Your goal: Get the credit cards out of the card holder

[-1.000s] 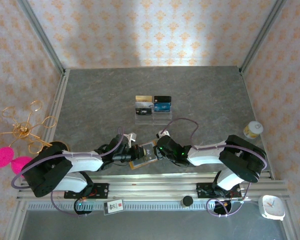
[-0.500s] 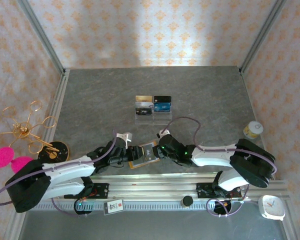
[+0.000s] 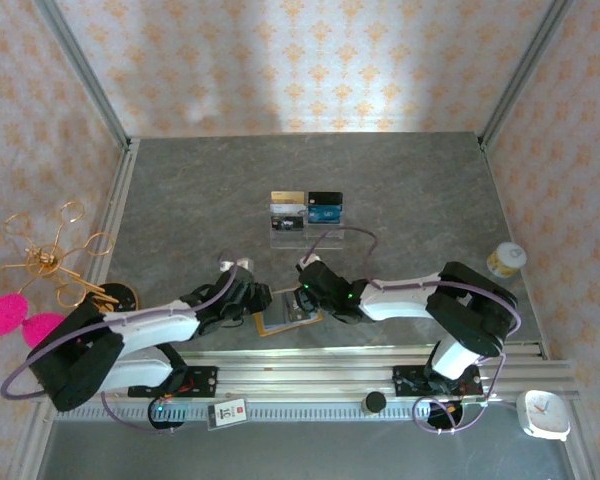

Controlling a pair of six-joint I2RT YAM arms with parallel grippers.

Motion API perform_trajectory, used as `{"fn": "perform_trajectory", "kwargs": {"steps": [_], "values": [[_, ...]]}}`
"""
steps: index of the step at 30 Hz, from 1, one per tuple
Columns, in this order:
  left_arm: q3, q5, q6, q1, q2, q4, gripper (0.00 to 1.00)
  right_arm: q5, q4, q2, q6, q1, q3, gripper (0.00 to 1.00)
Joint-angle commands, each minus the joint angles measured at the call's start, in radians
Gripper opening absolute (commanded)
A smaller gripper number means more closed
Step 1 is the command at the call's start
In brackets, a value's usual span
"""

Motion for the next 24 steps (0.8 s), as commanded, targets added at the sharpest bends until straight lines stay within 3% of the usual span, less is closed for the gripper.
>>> {"fn": "perform_trajectory", "kwargs": {"steps": [1, 7, 9, 13, 17, 24], "values": [[0.048, -0.020, 0.073, 0.015, 0.092, 0.021, 0.24, 0.033, -0.050, -0.050, 0.073, 0.004, -0.081, 0.20], [0.127, -0.024, 0.120, 0.045, 0.149, -0.005, 0.20, 0.046, -0.033, -0.148, 0.144, 0.014, -0.155, 0.21], [0.138, -0.032, 0.116, 0.045, 0.089, -0.036, 0.22, 0.064, -0.028, -0.175, 0.143, 0.013, -0.163, 0.27], [0.108, -0.028, 0.107, 0.034, -0.149, -0.053, 0.38, 0.076, 0.009, -0.265, 0.136, 0.014, -0.194, 0.37], [0.107, 0.096, 0.090, -0.001, -0.205, -0.036, 0.50, 0.005, 0.047, -0.296, 0.135, 0.013, -0.205, 0.39], [0.018, 0.361, -0.035, -0.062, -0.009, 0.225, 0.45, -0.049, 0.056, -0.243, 0.158, 0.013, -0.202, 0.31]]}}
